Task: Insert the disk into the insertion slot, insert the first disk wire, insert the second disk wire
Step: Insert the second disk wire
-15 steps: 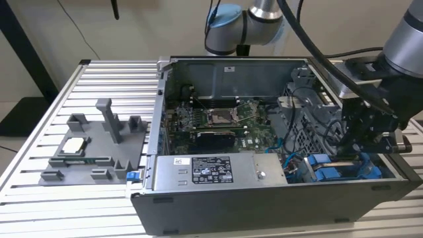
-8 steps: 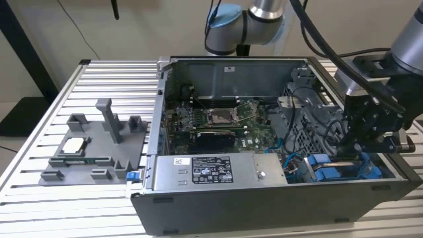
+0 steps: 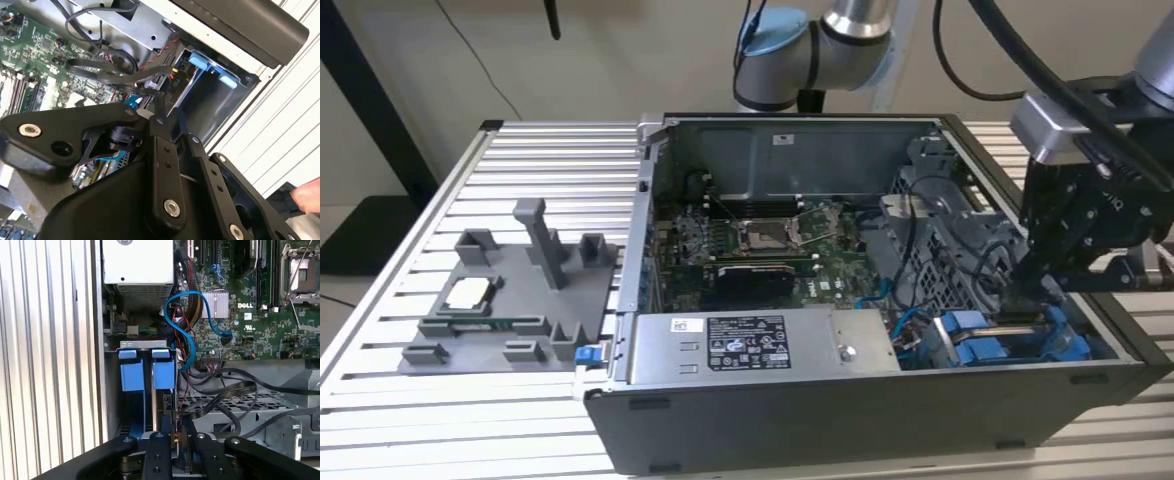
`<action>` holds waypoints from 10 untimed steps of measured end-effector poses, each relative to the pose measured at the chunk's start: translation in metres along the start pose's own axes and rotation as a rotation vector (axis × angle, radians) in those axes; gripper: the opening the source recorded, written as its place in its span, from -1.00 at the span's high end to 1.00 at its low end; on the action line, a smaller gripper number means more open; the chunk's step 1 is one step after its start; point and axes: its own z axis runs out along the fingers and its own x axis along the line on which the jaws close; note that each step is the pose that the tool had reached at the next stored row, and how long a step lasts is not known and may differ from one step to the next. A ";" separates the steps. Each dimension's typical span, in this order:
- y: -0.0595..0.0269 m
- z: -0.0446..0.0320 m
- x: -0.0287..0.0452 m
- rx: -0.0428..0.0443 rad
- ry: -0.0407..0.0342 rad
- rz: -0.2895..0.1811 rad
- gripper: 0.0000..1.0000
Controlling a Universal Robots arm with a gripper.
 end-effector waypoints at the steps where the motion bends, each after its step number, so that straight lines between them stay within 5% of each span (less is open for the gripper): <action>1: 0.0000 -0.0030 -0.0002 -0.0015 0.0001 0.000 0.52; 10: -0.0002 -0.0324 -0.0025 -0.0129 0.0004 0.001 0.52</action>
